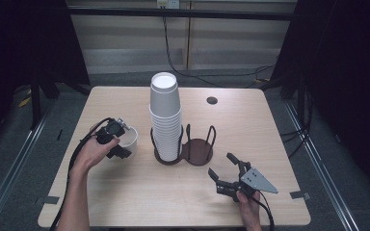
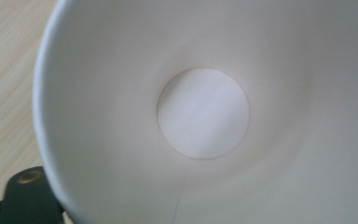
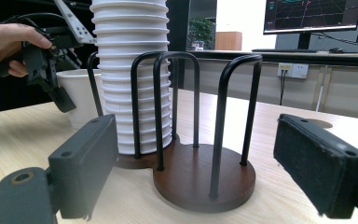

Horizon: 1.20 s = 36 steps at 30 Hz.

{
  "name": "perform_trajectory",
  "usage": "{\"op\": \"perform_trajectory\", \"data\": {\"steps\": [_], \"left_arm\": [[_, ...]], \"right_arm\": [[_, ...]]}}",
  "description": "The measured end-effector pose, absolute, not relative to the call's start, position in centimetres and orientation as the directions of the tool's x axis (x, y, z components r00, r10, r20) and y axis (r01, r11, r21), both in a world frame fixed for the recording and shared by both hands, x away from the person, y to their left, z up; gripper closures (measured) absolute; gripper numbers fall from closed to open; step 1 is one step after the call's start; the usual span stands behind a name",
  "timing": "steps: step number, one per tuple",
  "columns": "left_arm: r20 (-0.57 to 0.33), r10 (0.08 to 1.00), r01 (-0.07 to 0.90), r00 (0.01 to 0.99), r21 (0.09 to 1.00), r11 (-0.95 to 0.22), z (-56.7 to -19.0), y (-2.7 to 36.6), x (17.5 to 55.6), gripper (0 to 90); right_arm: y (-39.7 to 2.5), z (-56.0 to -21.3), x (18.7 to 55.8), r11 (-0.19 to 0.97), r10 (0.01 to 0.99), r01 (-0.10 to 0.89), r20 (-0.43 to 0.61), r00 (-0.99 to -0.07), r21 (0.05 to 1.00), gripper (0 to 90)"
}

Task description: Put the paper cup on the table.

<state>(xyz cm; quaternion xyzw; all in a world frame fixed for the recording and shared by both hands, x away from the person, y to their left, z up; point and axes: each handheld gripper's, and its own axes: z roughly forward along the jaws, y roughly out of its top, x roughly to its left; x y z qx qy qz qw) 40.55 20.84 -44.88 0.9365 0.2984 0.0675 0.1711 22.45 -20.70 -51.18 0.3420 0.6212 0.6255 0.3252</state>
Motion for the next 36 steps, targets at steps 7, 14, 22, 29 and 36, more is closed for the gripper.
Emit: {"op": "perform_trajectory", "data": {"steps": [7,14,22,29,36], "left_arm": [[0.015,0.606,0.542,0.795,0.430,-0.722,-44.8,22.1,39.5,16.3],[0.024,0.632,0.540,0.775,0.495,-0.681,-43.8,23.3,38.7,16.1],[0.004,0.655,0.525,0.755,0.595,-0.608,-43.1,24.1,37.5,16.3],[0.001,0.676,0.491,0.737,0.687,-0.536,-42.6,24.3,36.1,16.0],[-0.010,0.691,0.446,0.722,0.770,-0.455,-42.3,24.5,35.1,16.2]], "right_arm": [[-20.7,-51.2,22.4,-0.017,0.832,0.018,0.024,-0.555,1.000,13.3],[-20.7,-51.2,22.4,-0.017,0.832,0.018,0.024,-0.554,1.000,13.3],[-20.7,-51.2,22.4,-0.017,0.832,0.018,0.024,-0.555,1.000,13.3],[-20.7,-51.2,22.4,-0.017,0.832,0.017,0.023,-0.555,1.000,13.3],[-20.7,-51.2,22.4,-0.017,0.831,0.017,0.023,-0.556,1.000,13.3]]}}
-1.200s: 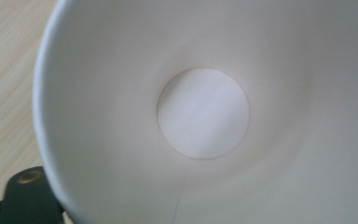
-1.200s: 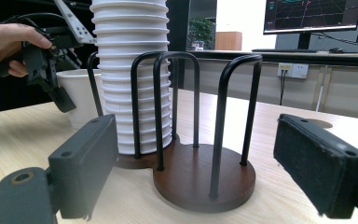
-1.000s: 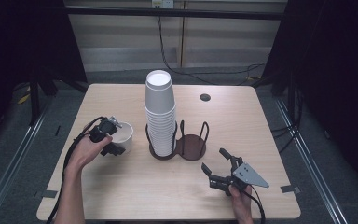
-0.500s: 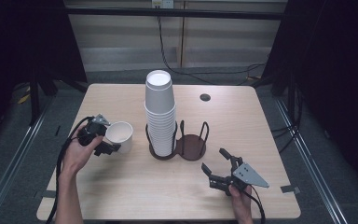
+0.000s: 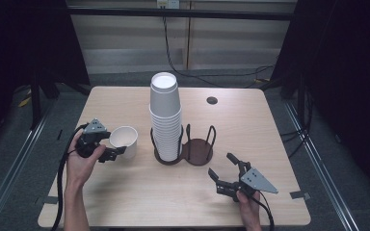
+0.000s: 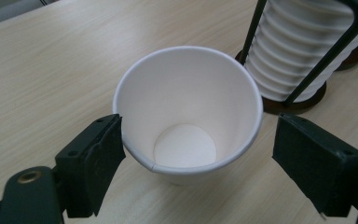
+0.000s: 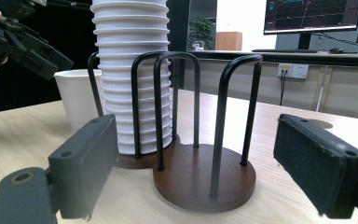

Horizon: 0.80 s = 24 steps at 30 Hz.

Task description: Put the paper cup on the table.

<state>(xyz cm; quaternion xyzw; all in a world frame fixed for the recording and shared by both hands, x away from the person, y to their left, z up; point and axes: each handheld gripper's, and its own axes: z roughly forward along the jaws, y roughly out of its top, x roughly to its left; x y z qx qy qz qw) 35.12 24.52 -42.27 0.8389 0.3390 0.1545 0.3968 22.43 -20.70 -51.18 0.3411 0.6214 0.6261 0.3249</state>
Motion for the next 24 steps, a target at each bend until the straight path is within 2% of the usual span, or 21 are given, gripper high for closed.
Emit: {"op": "perform_trajectory", "data": {"steps": [7,11,24], "left_arm": [[-0.013,0.695,0.389,0.719,0.837,-0.386,-42.0,24.4,33.6,16.8],[-0.050,0.705,0.350,0.708,0.891,-0.289,-42.2,24.0,32.3,17.3],[-0.063,0.709,0.269,0.703,0.946,-0.183,-43.9,22.0,29.4,17.1]], "right_arm": [[-20.7,-51.2,22.4,-0.017,0.830,0.017,0.023,-0.557,1.000,13.3],[-20.7,-51.2,22.4,-0.018,0.831,0.017,0.025,-0.556,1.000,13.3],[-20.7,-51.2,22.4,-0.017,0.832,0.019,0.025,-0.555,1.000,13.2]]}}
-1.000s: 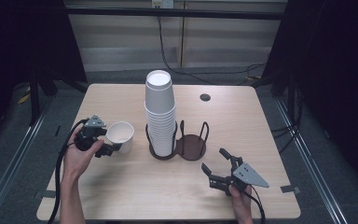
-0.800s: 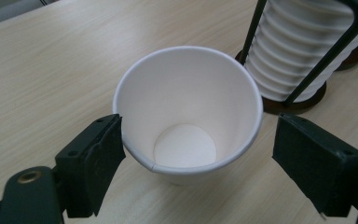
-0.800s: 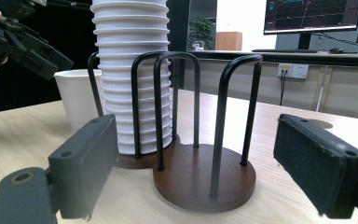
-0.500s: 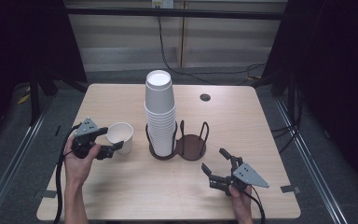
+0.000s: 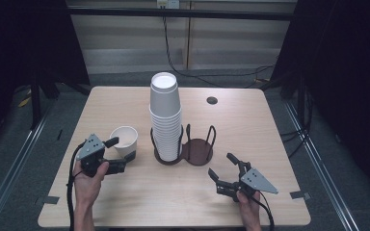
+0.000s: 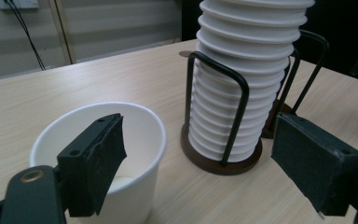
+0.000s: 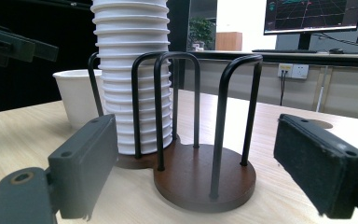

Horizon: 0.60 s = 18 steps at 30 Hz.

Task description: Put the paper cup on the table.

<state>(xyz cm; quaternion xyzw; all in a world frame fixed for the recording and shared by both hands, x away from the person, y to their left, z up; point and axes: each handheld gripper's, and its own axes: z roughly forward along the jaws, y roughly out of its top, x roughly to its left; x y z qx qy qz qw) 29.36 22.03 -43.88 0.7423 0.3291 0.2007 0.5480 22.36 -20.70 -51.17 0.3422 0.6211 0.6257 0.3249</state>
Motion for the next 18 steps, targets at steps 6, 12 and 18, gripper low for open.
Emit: {"op": "perform_trajectory", "data": {"steps": [6,12,18], "left_arm": [[-0.057,0.720,0.208,0.691,0.970,-0.124,-44.8,20.4,27.7,17.1],[-0.050,0.734,0.181,0.678,0.978,-0.100,-45.8,19.5,26.7,17.1],[-0.049,0.711,0.193,0.701,0.974,-0.123,-47.2,18.3,26.0,17.1]], "right_arm": [[-20.7,-51.2,22.4,-0.017,0.832,0.019,0.025,-0.555,1.000,13.2],[-20.7,-51.2,22.4,-0.017,0.831,0.018,0.024,-0.556,1.000,13.2],[-20.7,-51.2,22.4,-0.017,0.832,0.019,0.025,-0.554,1.000,13.2]]}}
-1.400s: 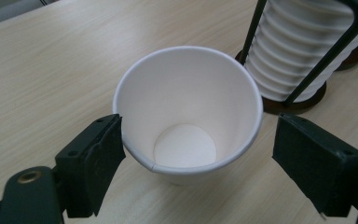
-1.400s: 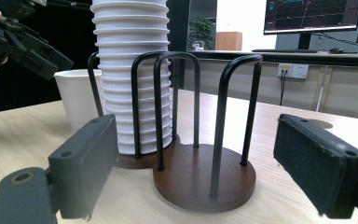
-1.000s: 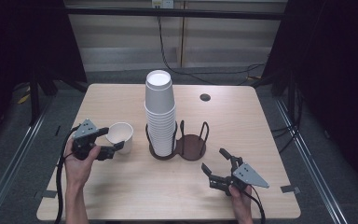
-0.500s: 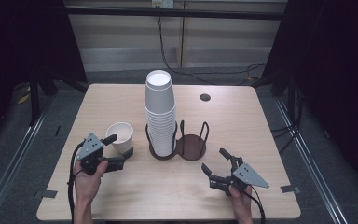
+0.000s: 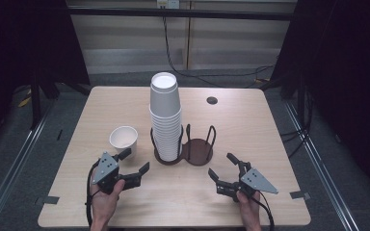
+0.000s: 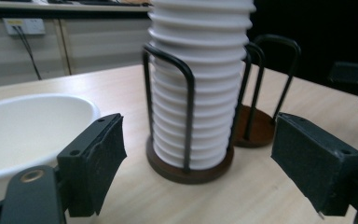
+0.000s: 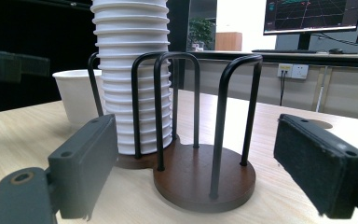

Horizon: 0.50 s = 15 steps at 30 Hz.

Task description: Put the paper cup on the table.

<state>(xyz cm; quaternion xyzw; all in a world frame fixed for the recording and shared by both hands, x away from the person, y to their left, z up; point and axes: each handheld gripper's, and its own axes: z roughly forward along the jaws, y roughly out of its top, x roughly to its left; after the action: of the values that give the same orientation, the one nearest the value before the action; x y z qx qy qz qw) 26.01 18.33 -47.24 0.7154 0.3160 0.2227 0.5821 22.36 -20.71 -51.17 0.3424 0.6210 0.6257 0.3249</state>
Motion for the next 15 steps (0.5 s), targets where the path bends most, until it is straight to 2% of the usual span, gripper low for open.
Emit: {"op": "perform_trajectory", "data": {"steps": [6,12,15], "left_arm": [[-0.040,0.705,0.187,0.708,0.973,-0.132,-49.0,17.2,25.3,17.0],[-0.061,0.707,0.179,0.705,0.980,-0.093,-50.4,15.8,24.5,16.9],[-0.051,0.714,0.136,0.698,0.989,-0.062,-50.6,15.6,24.1,16.9]], "right_arm": [[-20.7,-51.2,22.4,-0.017,0.832,0.019,0.025,-0.554,1.000,13.2],[-20.7,-51.2,22.4,-0.017,0.832,0.019,0.025,-0.555,1.000,13.2],[-20.7,-51.2,22.4,-0.018,0.831,0.019,0.025,-0.556,1.000,13.2]]}}
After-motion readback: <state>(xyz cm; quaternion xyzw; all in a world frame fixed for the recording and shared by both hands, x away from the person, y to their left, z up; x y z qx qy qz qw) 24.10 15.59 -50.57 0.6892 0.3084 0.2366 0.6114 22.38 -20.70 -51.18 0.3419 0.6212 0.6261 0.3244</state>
